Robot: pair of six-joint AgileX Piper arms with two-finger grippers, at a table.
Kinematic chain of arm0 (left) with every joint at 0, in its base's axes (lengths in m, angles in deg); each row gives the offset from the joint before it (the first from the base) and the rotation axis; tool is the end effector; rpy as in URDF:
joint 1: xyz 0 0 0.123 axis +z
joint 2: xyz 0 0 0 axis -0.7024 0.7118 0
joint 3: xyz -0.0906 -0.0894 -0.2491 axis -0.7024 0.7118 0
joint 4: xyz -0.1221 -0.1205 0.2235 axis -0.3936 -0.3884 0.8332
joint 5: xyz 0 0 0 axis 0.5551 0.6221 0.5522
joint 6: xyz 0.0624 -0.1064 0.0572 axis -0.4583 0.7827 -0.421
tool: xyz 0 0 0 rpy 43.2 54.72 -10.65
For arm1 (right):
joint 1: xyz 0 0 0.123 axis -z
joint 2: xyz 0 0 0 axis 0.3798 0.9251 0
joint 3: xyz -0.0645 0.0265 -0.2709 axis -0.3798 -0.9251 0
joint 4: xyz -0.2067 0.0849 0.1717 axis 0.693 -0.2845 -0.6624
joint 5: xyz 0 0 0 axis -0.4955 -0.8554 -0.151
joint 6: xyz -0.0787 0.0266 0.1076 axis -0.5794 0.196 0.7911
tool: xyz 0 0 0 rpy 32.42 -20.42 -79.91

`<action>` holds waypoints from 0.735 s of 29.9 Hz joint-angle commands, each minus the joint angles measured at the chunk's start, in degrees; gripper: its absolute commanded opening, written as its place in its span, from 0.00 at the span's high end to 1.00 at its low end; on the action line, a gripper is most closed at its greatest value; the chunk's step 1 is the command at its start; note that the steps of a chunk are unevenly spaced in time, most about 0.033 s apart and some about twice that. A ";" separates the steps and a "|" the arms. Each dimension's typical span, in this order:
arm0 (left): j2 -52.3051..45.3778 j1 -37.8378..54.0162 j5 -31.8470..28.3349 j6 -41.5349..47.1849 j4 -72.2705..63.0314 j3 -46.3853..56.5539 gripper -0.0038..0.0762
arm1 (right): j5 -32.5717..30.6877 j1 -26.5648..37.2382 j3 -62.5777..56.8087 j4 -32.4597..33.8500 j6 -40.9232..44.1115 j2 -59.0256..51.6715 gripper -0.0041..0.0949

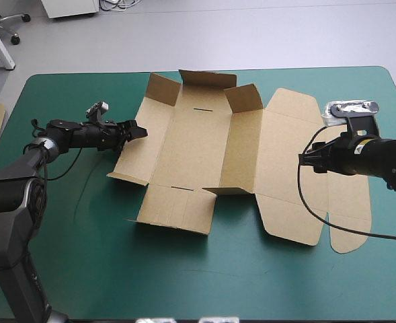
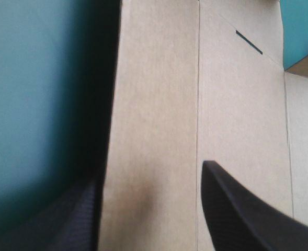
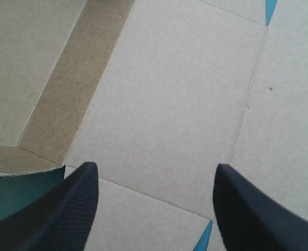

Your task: Fold the box

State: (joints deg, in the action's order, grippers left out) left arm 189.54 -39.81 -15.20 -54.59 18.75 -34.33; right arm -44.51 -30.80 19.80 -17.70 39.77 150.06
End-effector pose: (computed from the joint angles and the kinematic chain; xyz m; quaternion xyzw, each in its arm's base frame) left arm 0.4827 -0.0513 0.1363 -0.0543 0.8901 -0.3717 0.2582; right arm 0.2877 0.0549 0.3527 -0.0662 0.9279 0.0747 0.3592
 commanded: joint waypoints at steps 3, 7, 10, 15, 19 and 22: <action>0.96 -1.12 5.64 1.92 -1.12 -5.52 0.53 | 2.20 0.32 2.08 -1.17 -0.02 -0.92 0.36; 1.69 -1.66 6.19 2.03 -0.81 -6.60 0.67 | 2.20 0.32 2.08 -1.17 -0.02 -0.92 0.37; 1.69 -1.66 7.19 1.80 -0.13 -7.70 0.86 | 2.20 0.32 2.08 -1.17 -0.02 -0.92 0.38; 1.69 -1.89 9.09 1.89 3.74 -10.38 0.97 | 2.20 0.32 2.08 -1.17 -0.02 -0.92 0.38; 1.69 -1.89 11.90 1.92 6.29 -13.15 0.97 | 2.20 0.32 2.08 -1.28 -0.02 -0.92 0.38; 1.69 -1.89 14.89 1.78 9.91 -16.42 0.97 | 2.31 0.32 2.08 -1.60 -0.02 -0.92 0.38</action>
State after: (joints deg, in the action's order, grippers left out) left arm 194.45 -41.54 -3.82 -52.27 25.75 -46.96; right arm -44.76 -30.80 19.83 -18.51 39.77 150.06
